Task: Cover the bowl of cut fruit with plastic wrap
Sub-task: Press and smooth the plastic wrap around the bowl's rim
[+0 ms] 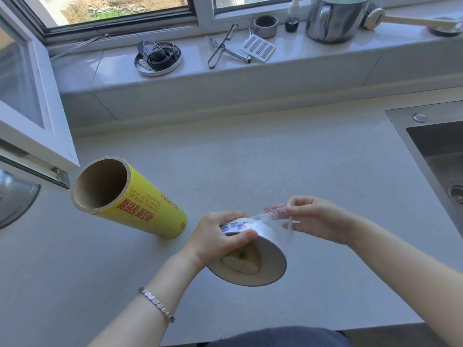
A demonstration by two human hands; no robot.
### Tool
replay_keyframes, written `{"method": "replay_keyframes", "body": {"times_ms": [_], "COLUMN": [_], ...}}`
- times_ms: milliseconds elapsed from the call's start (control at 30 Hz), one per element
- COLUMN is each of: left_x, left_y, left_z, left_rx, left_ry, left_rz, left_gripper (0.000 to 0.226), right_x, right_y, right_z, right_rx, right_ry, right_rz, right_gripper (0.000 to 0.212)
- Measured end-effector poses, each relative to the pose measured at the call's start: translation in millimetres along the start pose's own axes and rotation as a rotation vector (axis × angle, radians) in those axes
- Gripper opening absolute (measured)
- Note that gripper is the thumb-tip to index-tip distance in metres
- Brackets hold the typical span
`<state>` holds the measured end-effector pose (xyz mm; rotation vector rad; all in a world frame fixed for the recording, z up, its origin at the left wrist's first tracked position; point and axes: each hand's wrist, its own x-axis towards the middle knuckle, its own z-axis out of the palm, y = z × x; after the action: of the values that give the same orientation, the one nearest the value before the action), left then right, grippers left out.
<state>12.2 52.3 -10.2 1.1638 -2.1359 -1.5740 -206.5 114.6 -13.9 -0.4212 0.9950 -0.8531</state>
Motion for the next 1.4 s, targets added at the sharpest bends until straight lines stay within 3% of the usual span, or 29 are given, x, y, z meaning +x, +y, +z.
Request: {"method": "replay_keyframes", "body": {"times_ms": [133, 233, 400, 533, 600, 733, 900, 1033, 1133, 1333, 1400], "left_x": [0.7, 1.4, 1.1, -1.5, -2.0, -3.0, -4.7, -3.9, -2.9, -1.3, -1.3], "left_y": [5.2, 6.2, 8.0, 9.4, 9.8, 8.7, 8.3, 14.2, 15.0, 16.2, 17.2], "left_z": [2.7, 3.4, 1.4, 2.8, 3.2, 1.3, 0.2, -3.0, -5.2, -4.7, -5.1], "left_rx": [-0.083, -0.154, -0.175, -0.199, -0.204, -0.200, -0.218, -0.229, -0.234, -0.199, -0.194], "left_ry": [-0.051, -0.072, -0.050, 0.010, 0.040, 0.067, 0.071, 0.087, 0.103, 0.110, 0.108], "left_rz": [-0.031, -0.050, -0.005, 0.019, 0.042, 0.082, 0.112, 0.146, 0.154, 0.149, 0.146], "left_gripper": [0.016, 0.022, 0.019, 0.022, 0.025, 0.025, 0.022, 0.023, 0.028, 0.027, 0.029], "right_x": [8.3, 13.0, 11.5, 13.1, 13.3, 9.0, 9.4, 2.2, -8.2, -23.6, -24.2], "right_y": [13.2, 16.4, 21.1, 19.7, 16.9, 6.8, 15.7, 21.1, 12.4, 5.6, 11.6], "right_z": [12.3, 24.2, 46.1, 53.9, 55.4, 55.2, 50.5, 46.9, 40.4, 47.6, 50.5], "right_rx": [0.214, 0.306, 0.247, -0.123, -0.239, -0.248, -0.161, -0.176, -0.341, -0.463, -0.576], "right_ry": [-0.098, -0.008, 0.457, 0.720, 0.708, 0.542, 0.480, 0.360, 0.300, 0.405, 0.513], "right_rz": [-0.242, -0.303, -0.314, -0.342, -0.260, 0.052, 0.176, 0.094, -0.033, -0.436, -0.534], "right_gripper": [0.028, 0.028, 0.015, 0.018, 0.017, 0.018, 0.011, 0.015, 0.025, 0.023, 0.036]}}
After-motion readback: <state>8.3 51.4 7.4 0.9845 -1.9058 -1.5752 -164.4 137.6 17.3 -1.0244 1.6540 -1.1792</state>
